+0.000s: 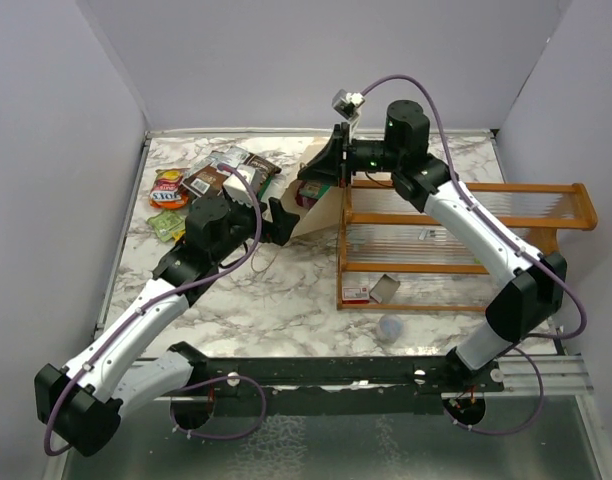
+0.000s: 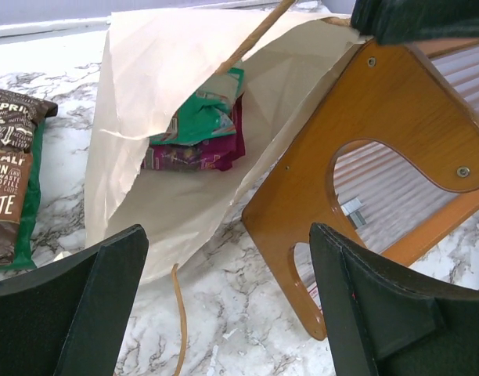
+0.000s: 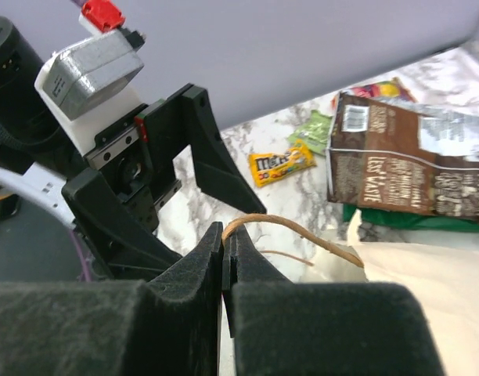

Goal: Take the snacks out of the paper bag
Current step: Adjust the paper bag at the center of the board.

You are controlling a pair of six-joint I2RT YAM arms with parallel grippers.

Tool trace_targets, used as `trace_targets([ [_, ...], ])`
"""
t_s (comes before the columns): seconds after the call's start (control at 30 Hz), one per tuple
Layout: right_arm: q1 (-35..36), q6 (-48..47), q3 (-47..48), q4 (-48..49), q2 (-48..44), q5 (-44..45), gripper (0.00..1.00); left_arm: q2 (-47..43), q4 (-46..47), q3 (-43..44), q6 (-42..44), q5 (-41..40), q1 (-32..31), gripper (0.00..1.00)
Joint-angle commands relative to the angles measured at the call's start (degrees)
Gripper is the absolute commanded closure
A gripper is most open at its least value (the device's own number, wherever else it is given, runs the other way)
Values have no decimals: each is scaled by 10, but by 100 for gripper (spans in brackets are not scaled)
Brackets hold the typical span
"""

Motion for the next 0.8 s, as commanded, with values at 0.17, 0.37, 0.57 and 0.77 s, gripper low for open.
trace_targets([
  [0.17, 4, -34, 53, -17, -37, 288, 99, -4, 21, 10, -9, -2, -1, 12],
  [0.37, -21, -67, 167, -52, 27, 399, 99, -18, -1, 29, -6, -21, -2, 12],
  [0.57, -89, -78, 285, -78, 93, 364, 99, -46, -26, 42, 5, -57, -1, 11],
  [0.77, -157, -96, 342, -23, 134, 303, 99, -58, -41, 49, 5, -74, -1, 11],
])
